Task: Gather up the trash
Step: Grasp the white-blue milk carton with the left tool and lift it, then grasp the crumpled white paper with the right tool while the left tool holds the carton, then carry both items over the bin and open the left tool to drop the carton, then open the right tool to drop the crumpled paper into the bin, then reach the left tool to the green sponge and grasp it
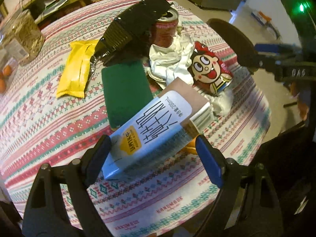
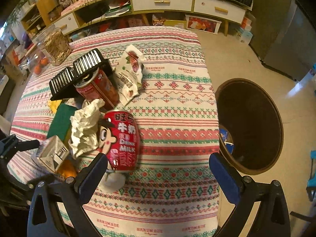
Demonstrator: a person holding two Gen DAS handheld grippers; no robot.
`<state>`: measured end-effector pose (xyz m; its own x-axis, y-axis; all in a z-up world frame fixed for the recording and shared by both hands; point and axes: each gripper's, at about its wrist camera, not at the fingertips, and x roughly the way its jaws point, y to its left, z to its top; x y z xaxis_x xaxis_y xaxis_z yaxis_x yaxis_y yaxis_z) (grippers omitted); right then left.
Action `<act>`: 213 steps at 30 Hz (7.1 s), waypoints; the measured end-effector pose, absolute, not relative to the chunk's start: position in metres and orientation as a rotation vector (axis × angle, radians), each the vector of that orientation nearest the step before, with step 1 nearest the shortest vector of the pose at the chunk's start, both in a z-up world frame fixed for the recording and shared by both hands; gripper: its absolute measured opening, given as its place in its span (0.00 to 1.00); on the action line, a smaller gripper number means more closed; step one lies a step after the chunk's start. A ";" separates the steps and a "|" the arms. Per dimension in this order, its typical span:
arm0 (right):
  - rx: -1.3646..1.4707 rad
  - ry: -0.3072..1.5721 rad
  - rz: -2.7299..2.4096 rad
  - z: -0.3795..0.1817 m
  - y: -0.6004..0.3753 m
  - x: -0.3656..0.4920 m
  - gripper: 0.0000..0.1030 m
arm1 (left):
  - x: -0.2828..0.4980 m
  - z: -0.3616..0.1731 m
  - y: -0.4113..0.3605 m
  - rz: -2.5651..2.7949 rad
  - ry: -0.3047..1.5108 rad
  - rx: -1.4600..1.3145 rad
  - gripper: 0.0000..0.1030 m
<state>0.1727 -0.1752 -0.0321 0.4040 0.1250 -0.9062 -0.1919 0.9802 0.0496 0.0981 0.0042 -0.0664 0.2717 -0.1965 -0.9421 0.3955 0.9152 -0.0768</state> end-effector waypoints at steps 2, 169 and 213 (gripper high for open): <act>-0.069 1.135 0.211 -0.032 -0.169 0.174 1.00 | 0.100 -0.070 -0.001 -0.402 1.220 0.223 0.85; 0.219 1.032 -0.074 -0.031 -0.352 0.185 0.77 | 0.128 0.007 -0.056 -0.301 0.909 0.040 0.93; 0.060 1.057 0.141 -0.016 -0.236 0.169 0.79 | 0.156 -0.085 0.034 -0.183 1.235 -0.121 0.59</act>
